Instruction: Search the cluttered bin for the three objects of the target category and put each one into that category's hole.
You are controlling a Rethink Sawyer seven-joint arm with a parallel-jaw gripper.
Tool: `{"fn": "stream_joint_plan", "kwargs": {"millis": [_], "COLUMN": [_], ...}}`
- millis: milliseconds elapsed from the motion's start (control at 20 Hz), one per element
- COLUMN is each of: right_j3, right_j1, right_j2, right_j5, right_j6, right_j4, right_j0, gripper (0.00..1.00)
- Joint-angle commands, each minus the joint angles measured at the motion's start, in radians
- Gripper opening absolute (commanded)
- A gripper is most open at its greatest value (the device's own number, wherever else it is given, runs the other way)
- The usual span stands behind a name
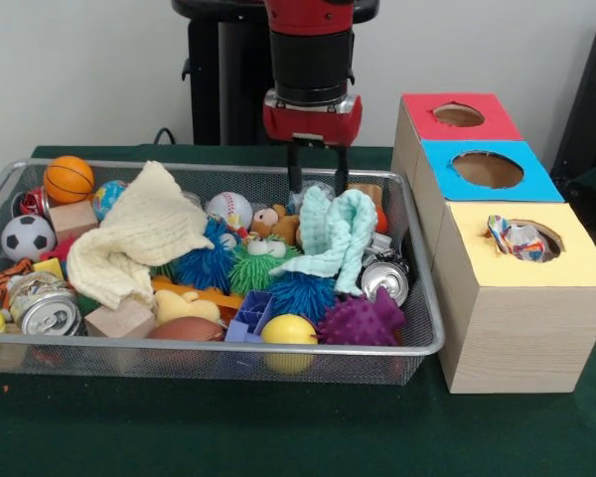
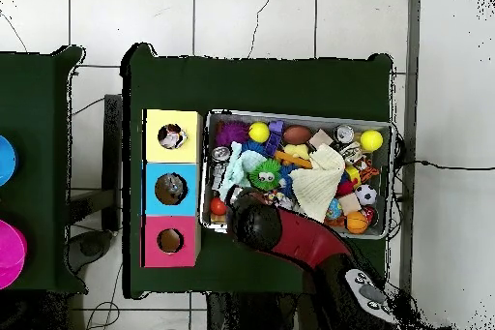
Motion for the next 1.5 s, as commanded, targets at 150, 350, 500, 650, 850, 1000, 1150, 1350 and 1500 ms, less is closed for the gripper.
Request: {"fn": "stream_joint_plan", "kwargs": {"millis": [150,350,500,650,850,1000,1150,1350,1500], "right_j3": [-0.004,-0.020,-0.047,-0.095,-0.147,-0.188,-0.250,-0.304,-0.321], "right_j1": [0.060,0.095,0.168,0.264,0.359,0.401,0.433,0.442,0.448], "right_j2": [0.186,0.204,0.226,0.207,0.200,0.197,0.140,0.017,-0.066], "right_j5": [0.021,-0.007,-0.050,-0.110,-0.166,-0.204,-0.338,-0.499,-0.569], "right_j6": [0.140,0.142,0.128,0.117,0.106,0.083,0.073,0.091,0.121], "right_j4": [0.033,0.020,0.000,-0.027,-0.050,-0.084,-0.154,-0.196,-0.165], "right_j0": [-0.054,-0.052,-0.065,-0.056,-0.053,-0.061,-0.033,0.053,0.119], "gripper": [1.00,1.00,1.00,1.00,1.00,1.00,1.00,1.00,0.00]}}
